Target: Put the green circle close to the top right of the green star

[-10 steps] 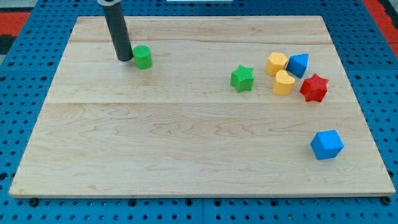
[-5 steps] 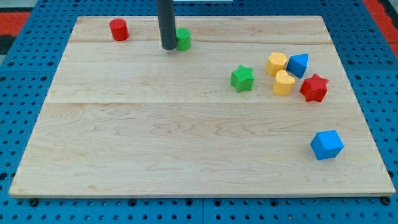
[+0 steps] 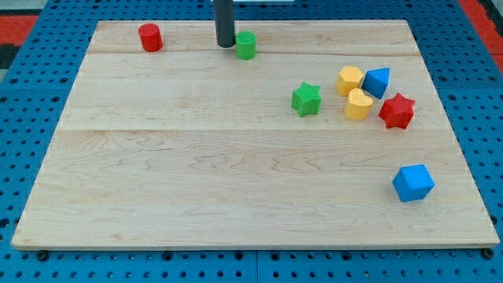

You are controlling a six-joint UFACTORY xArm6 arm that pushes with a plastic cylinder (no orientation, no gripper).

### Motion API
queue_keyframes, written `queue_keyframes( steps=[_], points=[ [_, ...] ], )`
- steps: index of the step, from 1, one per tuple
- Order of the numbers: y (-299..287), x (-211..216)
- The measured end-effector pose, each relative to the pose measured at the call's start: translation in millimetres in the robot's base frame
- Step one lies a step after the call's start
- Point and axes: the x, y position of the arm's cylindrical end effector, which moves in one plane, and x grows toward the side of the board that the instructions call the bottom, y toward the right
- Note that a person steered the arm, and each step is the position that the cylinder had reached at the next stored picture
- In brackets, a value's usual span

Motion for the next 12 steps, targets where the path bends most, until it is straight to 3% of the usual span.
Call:
queue_keyframes(
  steps=[1, 2, 4, 7, 12],
  points=[
    [18, 26],
    [27, 23],
    [34, -29],
    [103, 23],
    [121, 75]
  ],
)
